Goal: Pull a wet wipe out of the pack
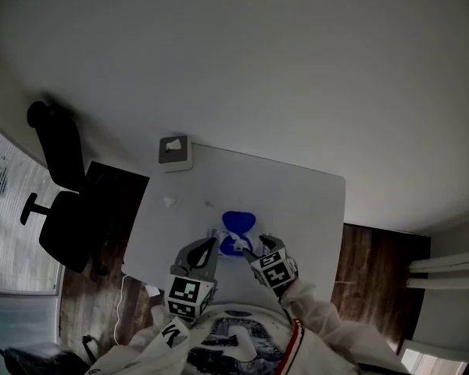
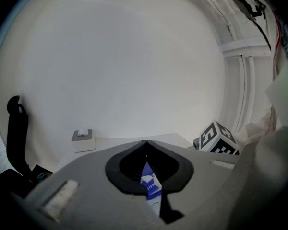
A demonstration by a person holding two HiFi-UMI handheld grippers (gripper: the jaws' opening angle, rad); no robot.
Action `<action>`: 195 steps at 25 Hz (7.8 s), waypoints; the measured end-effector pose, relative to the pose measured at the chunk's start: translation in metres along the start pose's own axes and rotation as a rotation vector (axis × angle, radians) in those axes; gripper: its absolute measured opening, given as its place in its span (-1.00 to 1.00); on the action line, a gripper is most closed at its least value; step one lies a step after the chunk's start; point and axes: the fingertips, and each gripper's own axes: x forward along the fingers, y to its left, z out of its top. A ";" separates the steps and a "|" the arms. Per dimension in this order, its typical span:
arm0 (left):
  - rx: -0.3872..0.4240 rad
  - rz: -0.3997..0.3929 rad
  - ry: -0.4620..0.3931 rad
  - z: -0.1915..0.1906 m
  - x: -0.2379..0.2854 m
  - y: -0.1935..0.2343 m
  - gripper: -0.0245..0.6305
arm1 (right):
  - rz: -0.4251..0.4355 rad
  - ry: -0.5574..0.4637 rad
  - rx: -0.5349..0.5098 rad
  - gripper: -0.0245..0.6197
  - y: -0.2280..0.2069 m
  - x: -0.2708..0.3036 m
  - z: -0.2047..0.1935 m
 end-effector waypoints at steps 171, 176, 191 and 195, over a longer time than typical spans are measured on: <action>0.208 -0.083 -0.364 0.130 -0.166 -0.129 -0.91 | -0.483 -0.907 0.122 -0.89 0.083 -0.382 0.060; 0.207 -0.071 -0.368 0.112 -0.195 -0.160 -0.91 | -0.496 -0.933 0.081 -0.90 0.106 -0.411 0.021; 0.221 -0.077 -0.371 0.094 -0.237 -0.184 -0.91 | -0.484 -0.943 0.119 -0.90 0.138 -0.431 -0.004; 0.207 -0.056 -0.376 0.088 -0.249 -0.165 -0.91 | -0.446 -0.922 0.116 -0.90 0.154 -0.413 0.011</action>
